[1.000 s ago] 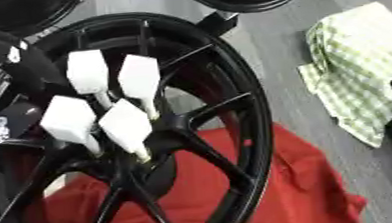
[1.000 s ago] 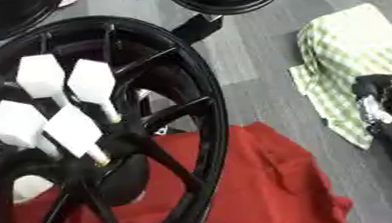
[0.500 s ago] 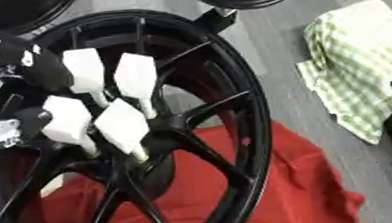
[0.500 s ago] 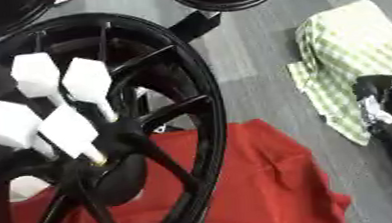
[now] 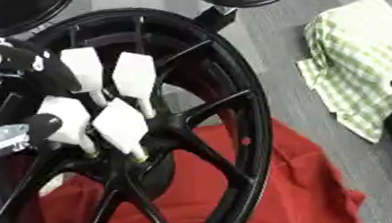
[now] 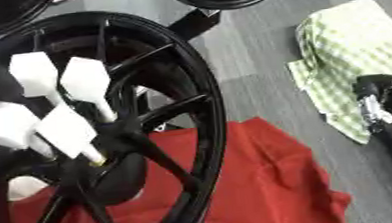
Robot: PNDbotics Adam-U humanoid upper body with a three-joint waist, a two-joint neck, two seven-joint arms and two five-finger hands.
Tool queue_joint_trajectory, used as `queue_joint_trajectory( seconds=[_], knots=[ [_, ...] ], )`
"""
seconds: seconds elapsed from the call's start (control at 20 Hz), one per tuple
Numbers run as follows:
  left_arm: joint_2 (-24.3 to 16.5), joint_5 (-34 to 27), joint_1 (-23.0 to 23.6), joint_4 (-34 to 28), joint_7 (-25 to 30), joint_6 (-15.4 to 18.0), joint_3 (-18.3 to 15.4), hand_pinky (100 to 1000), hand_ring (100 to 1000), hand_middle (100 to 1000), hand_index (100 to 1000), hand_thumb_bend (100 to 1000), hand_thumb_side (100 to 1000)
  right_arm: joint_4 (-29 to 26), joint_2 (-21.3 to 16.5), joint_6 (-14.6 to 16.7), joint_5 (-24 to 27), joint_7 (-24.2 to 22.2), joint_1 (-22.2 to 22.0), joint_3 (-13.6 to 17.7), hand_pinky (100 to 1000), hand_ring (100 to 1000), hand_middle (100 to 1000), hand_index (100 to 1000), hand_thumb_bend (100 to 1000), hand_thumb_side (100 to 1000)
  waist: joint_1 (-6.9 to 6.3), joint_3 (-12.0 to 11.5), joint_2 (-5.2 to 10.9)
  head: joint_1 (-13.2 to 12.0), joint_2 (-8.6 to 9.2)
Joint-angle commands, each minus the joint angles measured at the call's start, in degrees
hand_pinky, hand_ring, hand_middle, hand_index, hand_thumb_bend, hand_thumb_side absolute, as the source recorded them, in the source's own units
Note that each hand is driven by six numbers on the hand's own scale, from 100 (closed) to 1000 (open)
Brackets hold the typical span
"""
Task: Pull the pin out of the wheel hub.
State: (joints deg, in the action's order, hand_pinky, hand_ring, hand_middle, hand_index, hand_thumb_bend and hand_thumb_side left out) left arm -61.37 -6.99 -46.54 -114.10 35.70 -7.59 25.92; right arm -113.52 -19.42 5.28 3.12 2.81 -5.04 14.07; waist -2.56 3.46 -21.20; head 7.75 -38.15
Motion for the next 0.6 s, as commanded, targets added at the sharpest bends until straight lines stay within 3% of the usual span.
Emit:
queue_joint_trajectory(
  seconds=[0.05, 0.6],
  knots=[
    [-0.7, 0.7, -1.2, -0.5, 0.8, -0.2, -0.3, 783, 758, 768, 836, 246, 648, -1.1, -0.7, -0.1, 0.1, 0.1, 0.2, 0.2, 871, 764, 561, 686, 100, 451, 0.10, 0.1, 0.83, 1.1, 1.36],
    [0.1, 4.3, -2.3, -0.5, 3.9, -0.2, 0.4, 778, 756, 764, 844, 266, 642, -1.1, -0.5, -0.2, 0.2, -0.1, 0.3, 0.2, 872, 764, 561, 686, 100, 455, 0.18, 0.0, 0.78, 2.2, 2.89]
  ],
)
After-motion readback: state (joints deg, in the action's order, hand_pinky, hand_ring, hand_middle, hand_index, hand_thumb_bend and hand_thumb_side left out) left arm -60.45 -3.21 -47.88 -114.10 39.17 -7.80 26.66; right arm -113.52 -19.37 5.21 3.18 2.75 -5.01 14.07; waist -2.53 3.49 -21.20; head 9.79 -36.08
